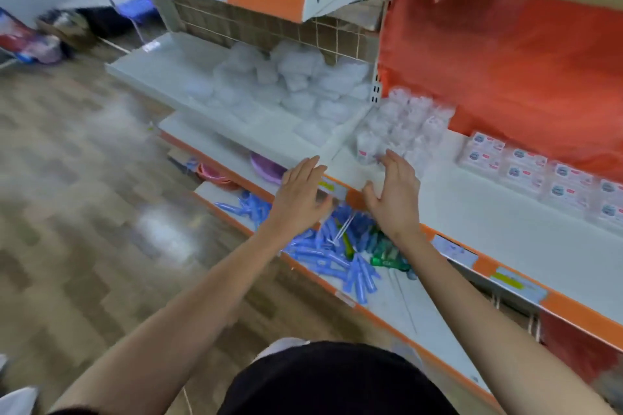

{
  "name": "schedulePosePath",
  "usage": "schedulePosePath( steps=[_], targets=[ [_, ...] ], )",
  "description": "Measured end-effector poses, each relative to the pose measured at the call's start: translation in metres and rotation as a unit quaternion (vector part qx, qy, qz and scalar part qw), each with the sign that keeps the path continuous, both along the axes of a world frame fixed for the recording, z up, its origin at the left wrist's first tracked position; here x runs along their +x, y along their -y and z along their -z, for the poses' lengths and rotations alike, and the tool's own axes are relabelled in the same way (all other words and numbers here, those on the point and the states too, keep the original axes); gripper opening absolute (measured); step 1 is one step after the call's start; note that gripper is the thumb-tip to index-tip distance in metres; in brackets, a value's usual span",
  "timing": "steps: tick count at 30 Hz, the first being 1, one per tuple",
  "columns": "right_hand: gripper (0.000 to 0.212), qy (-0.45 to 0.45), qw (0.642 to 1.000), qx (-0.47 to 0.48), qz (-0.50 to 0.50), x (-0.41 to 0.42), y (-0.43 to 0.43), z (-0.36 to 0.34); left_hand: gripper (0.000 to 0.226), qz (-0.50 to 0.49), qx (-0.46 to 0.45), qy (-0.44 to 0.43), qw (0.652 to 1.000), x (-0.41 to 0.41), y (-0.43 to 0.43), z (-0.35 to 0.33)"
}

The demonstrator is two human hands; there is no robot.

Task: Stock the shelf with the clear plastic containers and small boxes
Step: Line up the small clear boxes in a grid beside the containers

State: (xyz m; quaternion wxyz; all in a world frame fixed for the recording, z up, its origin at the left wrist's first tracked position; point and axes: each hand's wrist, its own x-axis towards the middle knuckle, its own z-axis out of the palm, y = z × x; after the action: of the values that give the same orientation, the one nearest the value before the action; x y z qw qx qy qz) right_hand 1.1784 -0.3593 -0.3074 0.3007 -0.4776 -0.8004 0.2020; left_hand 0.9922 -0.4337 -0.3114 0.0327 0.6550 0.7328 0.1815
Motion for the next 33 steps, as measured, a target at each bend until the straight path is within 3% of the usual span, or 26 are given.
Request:
schedulePosePath(
  steps=[8,15,21,28,33],
  targets=[
    [0.059,0.11,0.992,-0.038,-0.058,-0.118,-0.003,0.002,0.058,-0.062,0.002,0.011,0.998,-0.109,0.026,0.013],
    [0.069,0.184,0.978,-0.101,-0.009,-0.201,-0.053,0.027,0.058,-0.068,-0.008,0.005,0.998,-0.19,0.0,0.026],
    [0.071,0.206,0.968,-0.122,0.079,-0.264,-0.07,0.057,0.06,-0.022,-0.037,-0.021,0.999,-0.26,-0.052,0.034],
    [0.049,0.208,0.975,-0.038,0.062,-0.297,-0.063,0.065,0.064,0.038,-0.085,-0.023,0.995,-0.299,-0.109,0.026],
    [0.043,0.176,0.977,-0.07,0.101,-0.294,-0.077,0.058,0.069,0.093,-0.12,-0.078,0.985,-0.318,-0.153,0.021]
  ],
)
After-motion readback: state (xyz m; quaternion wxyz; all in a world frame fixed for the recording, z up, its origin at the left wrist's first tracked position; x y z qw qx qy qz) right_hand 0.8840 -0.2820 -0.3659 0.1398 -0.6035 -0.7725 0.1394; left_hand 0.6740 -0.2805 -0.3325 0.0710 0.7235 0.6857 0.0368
